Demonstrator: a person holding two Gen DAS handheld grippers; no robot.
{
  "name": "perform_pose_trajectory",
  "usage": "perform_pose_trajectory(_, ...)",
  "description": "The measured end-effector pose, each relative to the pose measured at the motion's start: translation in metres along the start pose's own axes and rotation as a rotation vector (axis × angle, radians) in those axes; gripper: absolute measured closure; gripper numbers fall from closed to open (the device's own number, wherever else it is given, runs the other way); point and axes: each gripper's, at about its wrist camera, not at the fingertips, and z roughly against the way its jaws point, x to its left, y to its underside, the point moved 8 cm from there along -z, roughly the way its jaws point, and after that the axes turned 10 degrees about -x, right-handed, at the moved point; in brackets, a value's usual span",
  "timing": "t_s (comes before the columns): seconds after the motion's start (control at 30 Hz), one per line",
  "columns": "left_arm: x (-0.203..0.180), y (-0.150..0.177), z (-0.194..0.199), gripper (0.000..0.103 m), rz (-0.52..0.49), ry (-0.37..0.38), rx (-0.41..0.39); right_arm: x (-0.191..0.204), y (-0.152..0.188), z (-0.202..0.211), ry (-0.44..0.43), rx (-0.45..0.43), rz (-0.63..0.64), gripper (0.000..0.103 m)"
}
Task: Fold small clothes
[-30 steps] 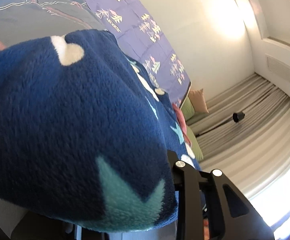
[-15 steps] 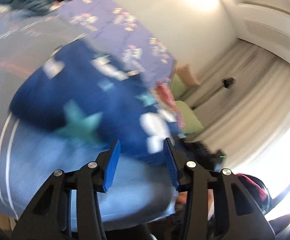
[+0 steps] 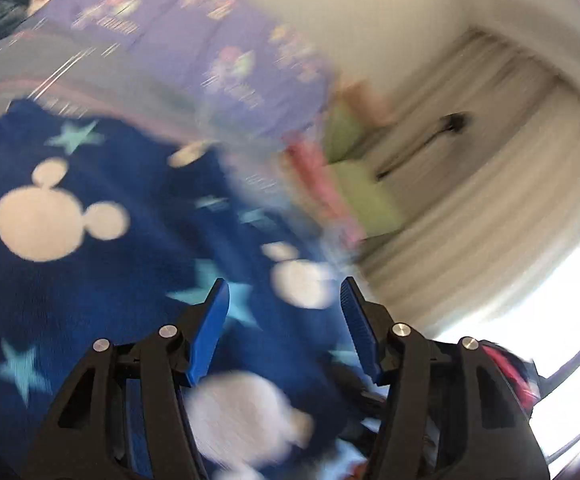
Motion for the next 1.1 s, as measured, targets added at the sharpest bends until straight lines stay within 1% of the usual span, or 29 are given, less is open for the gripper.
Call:
perform_pose_trajectory(0.03, 0.009, 0.002, -0.014, 0.042, 0.025, -0.032, 0.038, 0.0, 0.0, 0.0, 0.0, 0.001, 0.0, 0.04)
perform_pose_trajectory(0.07, 0.023, 0.01, -0.029, 0.042, 0.062, -0.054, 0.08, 0.0, 0.0, 0.0, 0.0, -0.002, 0.002, 0.04)
perform_pose_trajectory(0.1, 0.03, 0.013, -0.036, 0.042, 0.074, -0.034, 0.062, 0.0, 0.0, 0.0, -0.001, -0.006, 0.005, 0.039)
perform_pose_trajectory(0.17, 0.029, 0.015, -0.031, 0.042, 0.02, 0.003, -0.004, -0.002, -0.002, -0.001, 0.002, -0.016, -0.003, 0.039)
perform_pose_trajectory(0.23, 0.025, 0.022, -0.027, 0.042, -0.057, 0.01, -0.021, -0.003, -0.005, 0.0, 0.002, -0.029, -0.025, 0.039)
perform_pose_trajectory(0.3, 0.024, 0.023, -0.024, 0.042, -0.07, 0.023, -0.037, -0.004, -0.005, 0.0, 0.016, -0.048, -0.045, 0.039)
perform_pose_trajectory(0.37, 0.026, 0.019, -0.021, 0.041, -0.017, 0.042, -0.04, -0.003, -0.005, 0.0, 0.032, -0.062, -0.04, 0.038)
perform_pose_trajectory(0.4, 0.026, 0.014, -0.018, 0.04, 0.044, 0.055, -0.032, -0.003, -0.005, 0.0, 0.036, -0.065, -0.034, 0.037)
perform_pose_trajectory(0.47, 0.024, -0.001, -0.013, 0.033, 0.156, 0.095, -0.023, -0.002, -0.004, -0.001, 0.04, -0.073, -0.024, 0.037)
perform_pose_trajectory(0.5, 0.024, -0.007, -0.012, 0.033, 0.21, 0.122, -0.026, -0.002, -0.004, -0.001, 0.042, -0.077, -0.022, 0.037)
perform_pose_trajectory(0.53, 0.025, -0.016, -0.011, 0.033, 0.261, 0.13, -0.04, -0.002, -0.004, -0.001, 0.045, -0.079, -0.02, 0.037)
perform_pose_trajectory(0.57, 0.025, -0.025, -0.01, 0.033, 0.282, 0.12, -0.059, -0.002, -0.003, -0.001, 0.051, -0.081, -0.013, 0.037)
perform_pose_trajectory(0.63, 0.024, -0.04, -0.017, 0.033, 0.258, 0.075, -0.097, -0.002, -0.003, -0.002, 0.061, -0.085, 0.004, 0.037)
perform_pose_trajectory(0.7, 0.022, -0.046, -0.031, 0.034, 0.261, 0.075, -0.077, 0.0, -0.001, -0.003, 0.072, -0.085, 0.03, 0.039)
perform_pose_trajectory(0.73, 0.02, -0.047, -0.041, 0.034, 0.26, 0.078, -0.061, -0.001, 0.0, -0.003, 0.085, -0.085, 0.045, 0.044)
perform_pose_trajectory(0.8, 0.026, -0.048, -0.055, 0.033, 0.178, -0.005, -0.067, -0.005, -0.001, -0.003, 0.104, -0.085, 0.044, 0.05)
perform_pose_trajectory(0.83, 0.039, -0.046, -0.065, 0.033, 0.093, -0.096, -0.079, -0.006, -0.001, -0.003, 0.1, -0.081, 0.038, 0.05)
perform_pose_trajectory(0.87, 0.05, -0.04, -0.072, 0.038, 0.057, -0.136, -0.073, -0.006, -0.002, -0.003, 0.093, -0.075, 0.033, 0.05)
perform_pose_trajectory(0.9, 0.06, -0.035, -0.077, 0.043, 0.058, -0.139, -0.065, -0.006, -0.003, -0.004, 0.089, -0.071, 0.029, 0.05)
perform_pose_trajectory(0.93, 0.062, -0.036, -0.07, 0.045, 0.079, -0.128, -0.086, -0.006, -0.004, -0.004, 0.088, -0.069, 0.028, 0.049)
perform_pose_trajectory(0.97, 0.061, -0.039, -0.064, 0.044, 0.091, -0.115, -0.104, -0.006, -0.004, -0.005, 0.084, -0.068, 0.03, 0.049)
perform_pose_trajectory(1.0, 0.061, -0.038, -0.064, 0.044, 0.087, -0.116, -0.104, -0.007, -0.004, -0.006, 0.084, -0.07, 0.029, 0.048)
perform_pose_trajectory(1.07, 0.059, -0.035, -0.066, 0.043, 0.054, -0.135, -0.097, -0.006, -0.006, -0.008, 0.093, -0.086, 0.017, 0.045)
perform_pose_trajectory(1.1, 0.058, -0.033, -0.063, 0.043, 0.045, -0.137, -0.094, -0.005, -0.007, -0.008, 0.094, -0.091, 0.01, 0.04)
